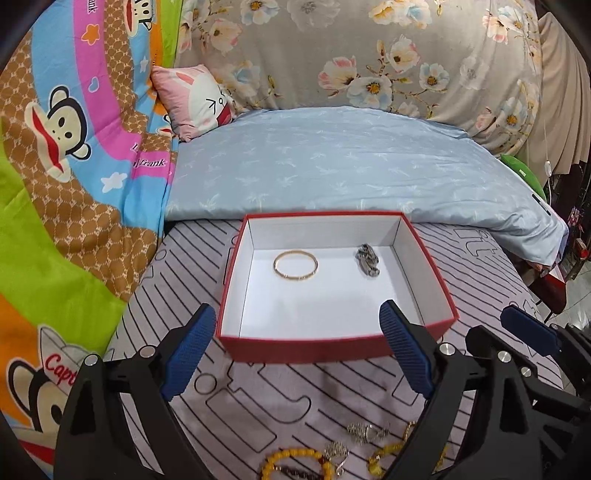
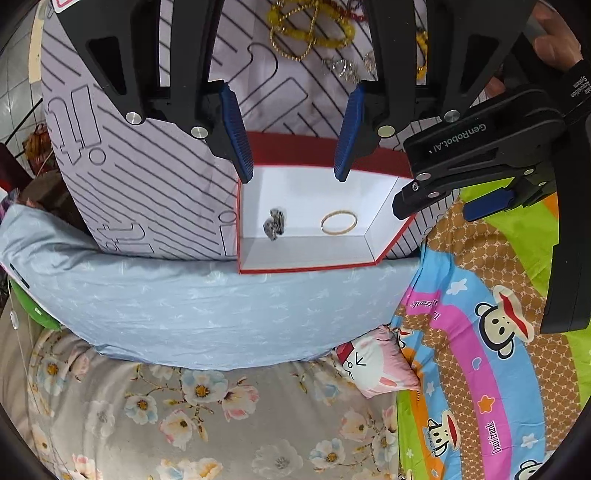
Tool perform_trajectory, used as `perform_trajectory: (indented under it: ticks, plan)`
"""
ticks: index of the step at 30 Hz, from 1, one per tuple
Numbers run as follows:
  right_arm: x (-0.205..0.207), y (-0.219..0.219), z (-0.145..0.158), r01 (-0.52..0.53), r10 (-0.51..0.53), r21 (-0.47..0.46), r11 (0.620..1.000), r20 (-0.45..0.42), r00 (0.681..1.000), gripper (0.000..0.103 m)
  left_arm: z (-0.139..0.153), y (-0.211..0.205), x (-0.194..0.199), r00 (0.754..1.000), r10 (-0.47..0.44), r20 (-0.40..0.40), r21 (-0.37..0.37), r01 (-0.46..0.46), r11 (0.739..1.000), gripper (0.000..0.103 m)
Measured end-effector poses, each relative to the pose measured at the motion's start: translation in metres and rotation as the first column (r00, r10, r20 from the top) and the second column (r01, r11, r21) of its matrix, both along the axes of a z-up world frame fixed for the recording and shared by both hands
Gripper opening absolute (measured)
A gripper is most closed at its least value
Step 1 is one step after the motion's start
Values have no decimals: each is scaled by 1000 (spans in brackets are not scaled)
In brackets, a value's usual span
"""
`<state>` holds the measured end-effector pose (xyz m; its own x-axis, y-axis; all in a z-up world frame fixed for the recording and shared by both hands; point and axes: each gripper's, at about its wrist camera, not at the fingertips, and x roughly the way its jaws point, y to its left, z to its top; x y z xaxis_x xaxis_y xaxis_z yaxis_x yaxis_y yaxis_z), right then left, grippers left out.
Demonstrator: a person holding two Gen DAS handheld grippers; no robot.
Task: Organize jewelry
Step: 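Withdraw both tools from the red box back toward the jewelry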
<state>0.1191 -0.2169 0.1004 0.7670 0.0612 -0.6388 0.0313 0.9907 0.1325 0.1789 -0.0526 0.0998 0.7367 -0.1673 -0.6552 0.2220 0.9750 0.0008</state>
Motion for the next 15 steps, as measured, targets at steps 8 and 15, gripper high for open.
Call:
perform_trajectory:
  ticks: [8,15]
  plan:
    - [-35,-1,-28,20,-20,-13,1000,-52,998,45,-28,32,-31,997,31,-73,-48,-35,998,86]
    - [-62,-3,-63,40,-40,-2,999,-117,992,45,-57,59,-63,992,64,-106,-65,-71,995,86]
